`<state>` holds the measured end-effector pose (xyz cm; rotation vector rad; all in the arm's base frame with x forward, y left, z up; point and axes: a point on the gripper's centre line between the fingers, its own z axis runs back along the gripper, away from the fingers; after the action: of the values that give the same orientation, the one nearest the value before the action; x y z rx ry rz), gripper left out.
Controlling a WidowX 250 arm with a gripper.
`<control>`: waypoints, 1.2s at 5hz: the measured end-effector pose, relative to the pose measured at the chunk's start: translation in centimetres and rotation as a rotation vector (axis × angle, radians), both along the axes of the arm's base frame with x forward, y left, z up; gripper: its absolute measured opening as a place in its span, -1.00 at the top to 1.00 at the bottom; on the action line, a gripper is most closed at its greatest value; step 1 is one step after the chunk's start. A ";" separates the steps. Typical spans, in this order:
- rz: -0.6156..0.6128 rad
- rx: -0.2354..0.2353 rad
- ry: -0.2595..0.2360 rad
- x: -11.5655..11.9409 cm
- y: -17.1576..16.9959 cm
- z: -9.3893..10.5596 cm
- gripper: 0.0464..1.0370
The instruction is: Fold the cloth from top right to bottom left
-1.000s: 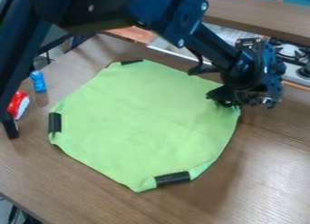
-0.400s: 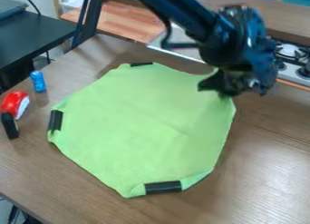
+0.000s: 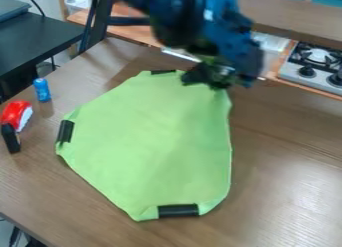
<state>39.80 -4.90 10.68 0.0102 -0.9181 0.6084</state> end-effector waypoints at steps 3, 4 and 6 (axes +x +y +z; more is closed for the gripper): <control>0.011 0.011 0.097 -9.4 10.0 -0.6 0.99; -0.007 0.044 0.112 -11.1 12.4 -0.1 0.99; -0.048 0.106 0.135 -12.1 14.9 -0.6 0.99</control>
<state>27.65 10.03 10.05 0.1229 -0.8165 0.5081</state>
